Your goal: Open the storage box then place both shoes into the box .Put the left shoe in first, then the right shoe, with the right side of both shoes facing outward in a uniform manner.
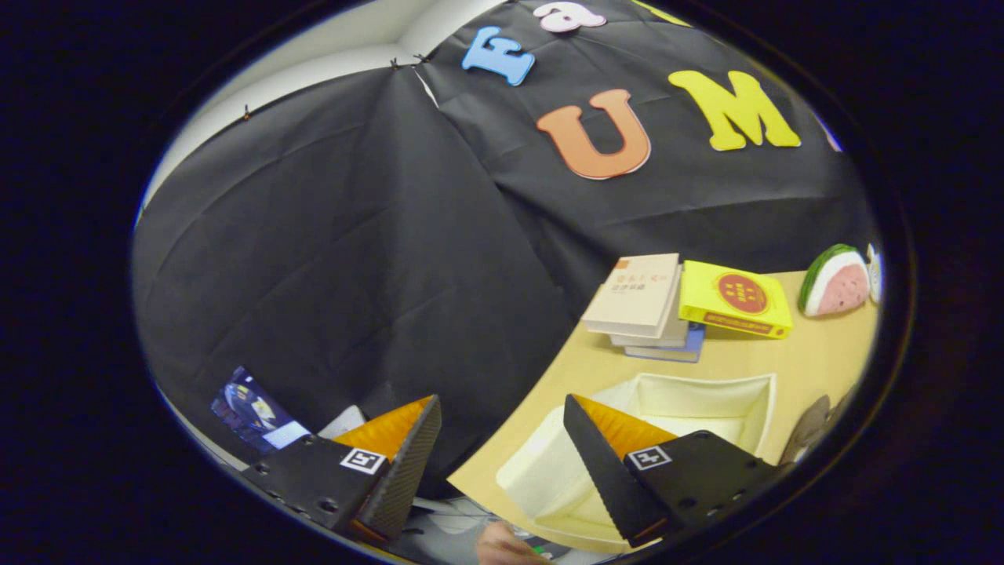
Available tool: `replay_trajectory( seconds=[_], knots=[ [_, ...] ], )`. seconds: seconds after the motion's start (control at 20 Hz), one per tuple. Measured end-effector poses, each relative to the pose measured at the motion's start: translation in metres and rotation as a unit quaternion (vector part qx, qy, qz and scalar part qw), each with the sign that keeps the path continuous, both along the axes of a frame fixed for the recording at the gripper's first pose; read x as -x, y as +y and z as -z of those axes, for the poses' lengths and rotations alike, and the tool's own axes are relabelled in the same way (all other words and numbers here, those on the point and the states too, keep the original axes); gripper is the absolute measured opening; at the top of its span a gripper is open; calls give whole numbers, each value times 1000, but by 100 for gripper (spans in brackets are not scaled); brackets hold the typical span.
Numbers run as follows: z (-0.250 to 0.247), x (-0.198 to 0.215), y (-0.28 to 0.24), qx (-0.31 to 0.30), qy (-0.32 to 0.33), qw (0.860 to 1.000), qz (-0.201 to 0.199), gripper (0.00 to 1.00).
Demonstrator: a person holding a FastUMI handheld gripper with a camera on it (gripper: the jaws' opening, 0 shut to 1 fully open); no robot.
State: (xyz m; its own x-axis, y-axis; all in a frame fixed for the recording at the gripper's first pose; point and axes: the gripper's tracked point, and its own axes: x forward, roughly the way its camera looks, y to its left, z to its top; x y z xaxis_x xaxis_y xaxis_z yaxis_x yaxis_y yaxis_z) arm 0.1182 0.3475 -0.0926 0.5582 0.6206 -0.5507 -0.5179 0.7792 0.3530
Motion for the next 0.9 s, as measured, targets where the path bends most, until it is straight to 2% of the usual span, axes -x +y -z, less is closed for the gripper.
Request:
replay_trajectory(
  seconds=[0.15, 0.25, 0.4, 0.7, 0.8, 0.9],
  knots=[
    [28, -15, -48, 58, 11, 997, 48, 96],
    [49, -8, -79, 90, 88, 990, 69, 96],
    [77, 6, -110, 67, 215, 970, 95, 95],
    [118, -35, -218, 112, 237, 945, 196, 94],
    [128, -38, -242, 114, 264, 935, 205, 94],
    [128, -36, -249, 89, 291, 931, 200, 96]
  ],
)
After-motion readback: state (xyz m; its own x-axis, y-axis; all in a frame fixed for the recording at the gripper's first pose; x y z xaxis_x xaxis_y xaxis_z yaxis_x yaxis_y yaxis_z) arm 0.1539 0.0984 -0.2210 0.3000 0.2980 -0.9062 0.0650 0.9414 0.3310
